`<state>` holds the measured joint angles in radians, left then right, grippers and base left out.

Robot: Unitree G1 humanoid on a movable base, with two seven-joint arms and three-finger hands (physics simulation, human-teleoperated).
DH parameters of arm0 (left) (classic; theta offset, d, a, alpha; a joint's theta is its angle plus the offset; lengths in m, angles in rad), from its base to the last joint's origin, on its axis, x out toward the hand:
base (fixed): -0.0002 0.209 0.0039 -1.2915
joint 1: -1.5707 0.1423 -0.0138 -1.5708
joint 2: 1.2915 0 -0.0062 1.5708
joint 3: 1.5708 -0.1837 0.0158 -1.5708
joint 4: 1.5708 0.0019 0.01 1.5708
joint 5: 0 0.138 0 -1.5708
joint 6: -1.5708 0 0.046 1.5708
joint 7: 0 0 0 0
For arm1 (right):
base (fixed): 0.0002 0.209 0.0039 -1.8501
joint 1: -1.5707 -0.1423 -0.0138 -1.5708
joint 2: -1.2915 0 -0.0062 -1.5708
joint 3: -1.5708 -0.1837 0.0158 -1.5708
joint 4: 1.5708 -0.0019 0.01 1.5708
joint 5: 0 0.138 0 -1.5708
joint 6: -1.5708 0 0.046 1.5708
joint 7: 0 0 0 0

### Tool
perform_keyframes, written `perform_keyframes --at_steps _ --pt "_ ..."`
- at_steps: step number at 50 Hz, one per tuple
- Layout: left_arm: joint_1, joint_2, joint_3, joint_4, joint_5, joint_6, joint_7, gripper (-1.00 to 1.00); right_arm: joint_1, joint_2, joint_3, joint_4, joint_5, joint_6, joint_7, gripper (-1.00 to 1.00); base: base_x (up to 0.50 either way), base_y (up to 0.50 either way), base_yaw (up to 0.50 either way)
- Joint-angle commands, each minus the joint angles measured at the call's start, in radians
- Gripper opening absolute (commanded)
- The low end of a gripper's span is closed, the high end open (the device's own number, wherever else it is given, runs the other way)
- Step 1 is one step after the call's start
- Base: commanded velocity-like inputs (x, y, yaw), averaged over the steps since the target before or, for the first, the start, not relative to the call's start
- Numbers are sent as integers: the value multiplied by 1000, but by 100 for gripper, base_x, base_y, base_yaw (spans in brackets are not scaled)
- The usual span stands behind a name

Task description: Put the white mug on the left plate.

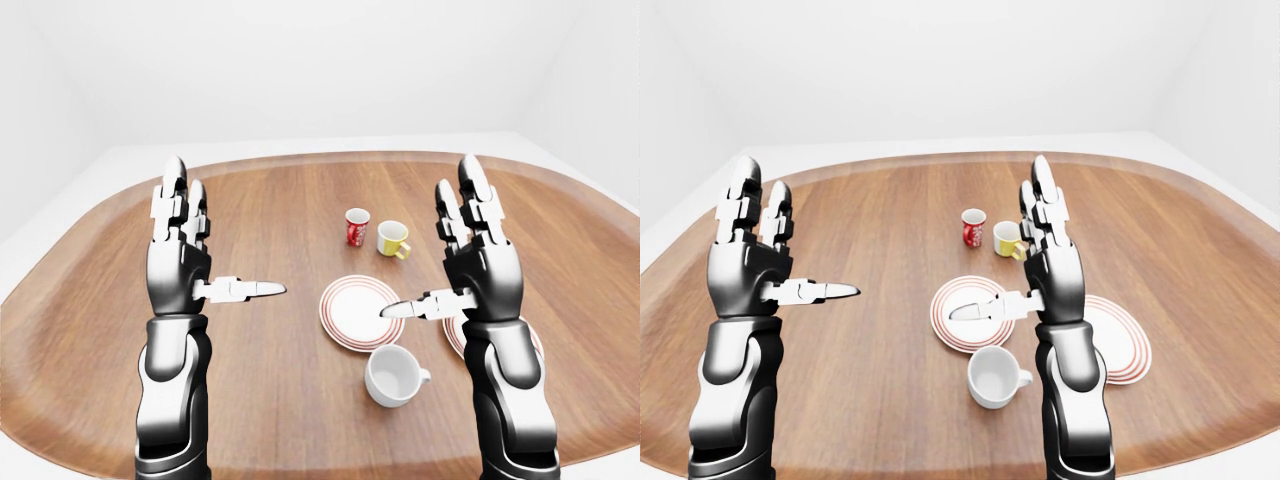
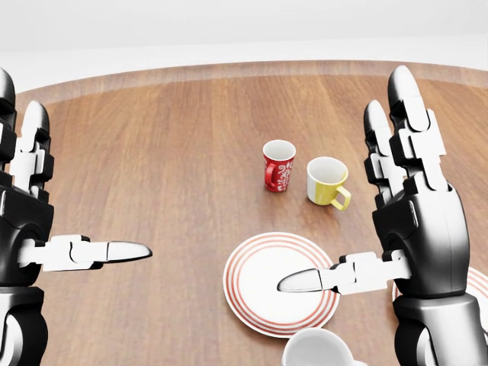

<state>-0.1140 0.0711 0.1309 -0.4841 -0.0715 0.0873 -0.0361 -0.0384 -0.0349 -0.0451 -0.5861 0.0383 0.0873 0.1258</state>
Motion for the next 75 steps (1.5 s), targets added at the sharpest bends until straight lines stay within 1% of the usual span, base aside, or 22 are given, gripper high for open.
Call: perform_keyframes --at_steps 1,5,8,12,14,17,21,30,33,37,42,54,61,67,75 --pt "2 0 0 2 0 0 0 99 5 1 1 -1 -2 0 3 100 50 -3 0" --pt "2 0 0 2 0 0 0 99 1 5 -3 -2 7 0 -1 100 50 -3 0" --pt "4 0 0 5 0 0 0 99 7 -1 16 20 -23 0 -3 100 17 -1 0" --pt "5 -1 0 8 1 0 0 99 11 3 35 -30 -36 0 4 100 0 0 0" --pt "5 -1 -1 4 1 0 0 99 30 -3 67 -59 -61 0 23 100 0 0 0" --pt "5 -1 -1 4 1 0 0 99 32 11 66 -77 -45 0 37 100 0 0 0" --pt "5 0 2 4 0 0 -1 99 60 -1 113 -133 -71 0 74 100 0 0 0" --pt "8 -1 -1 4 3 0 -3 100 94 -3 110 -173 -74 0 127 100 0 0 0" --pt "8 -2 -2 4 4 0 -3 99 114 -20 123 -185 -91 0 156 100 0 0 0" --pt "9 -2 -4 6 6 0 -3 99 146 -24 125 -216 -100 0 190 100 0 0 0" --pt "8 -3 -4 7 7 0 -3 99 206 -32 133 -196 -127 0 223 100 0 0 0" --pt "7 -2 -3 5 7 0 -3 100 314 -44 166 -208 -176 0 266 100 0 0 0" --pt "8 -3 -5 5 8 0 -3 99 330 -47 153 -236 -182 0 282 100 0 0 0" --pt "10 -4 -5 5 8 0 -5 99 369 -51 146 -260 -196 0 307 100 0 0 0" --pt "11 -4 -5 5 8 0 -5 99 371 -45 112 -280 -216 0 340 100 0 0 0"
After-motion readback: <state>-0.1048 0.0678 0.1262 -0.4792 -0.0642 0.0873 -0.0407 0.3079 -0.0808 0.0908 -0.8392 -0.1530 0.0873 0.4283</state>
